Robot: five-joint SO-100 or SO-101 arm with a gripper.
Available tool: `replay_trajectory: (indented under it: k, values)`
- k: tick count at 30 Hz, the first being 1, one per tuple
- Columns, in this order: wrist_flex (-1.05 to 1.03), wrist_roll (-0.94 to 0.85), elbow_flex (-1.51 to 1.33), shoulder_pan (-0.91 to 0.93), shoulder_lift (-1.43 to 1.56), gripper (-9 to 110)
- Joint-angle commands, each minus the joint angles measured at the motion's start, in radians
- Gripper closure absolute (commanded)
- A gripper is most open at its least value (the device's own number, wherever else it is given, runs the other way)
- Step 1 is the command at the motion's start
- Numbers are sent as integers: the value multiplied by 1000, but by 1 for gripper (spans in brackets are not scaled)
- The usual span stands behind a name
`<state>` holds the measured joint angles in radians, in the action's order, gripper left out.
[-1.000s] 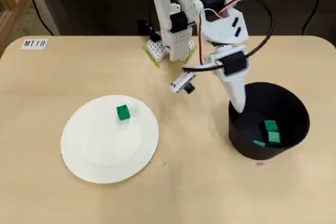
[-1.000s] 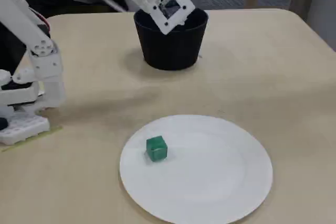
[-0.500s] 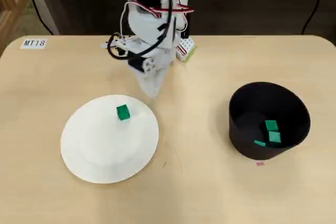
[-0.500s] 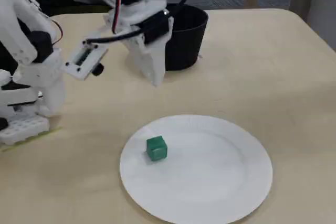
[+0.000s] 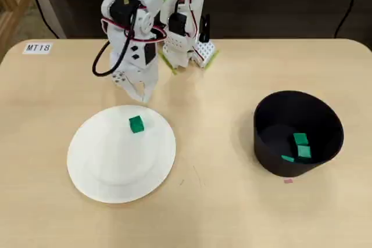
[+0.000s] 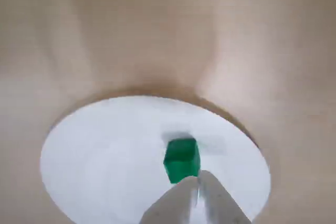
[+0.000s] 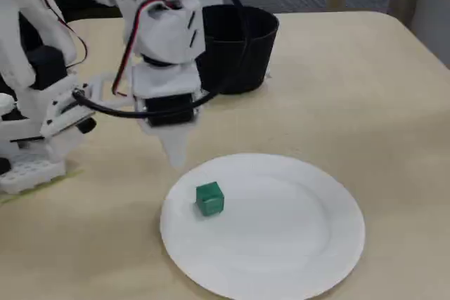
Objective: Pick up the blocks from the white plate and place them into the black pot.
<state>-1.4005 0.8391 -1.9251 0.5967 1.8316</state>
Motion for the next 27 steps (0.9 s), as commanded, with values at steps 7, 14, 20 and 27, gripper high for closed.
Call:
replay_trajectory:
  k: [7,14,20,27]
  values:
    - [-43,-94,120,12,-55,79]
    - [6,-233,173,-46,-160,74]
    - [20,-295,198,-91,-230,74]
    - [-21,-249,198,-115,-256,73]
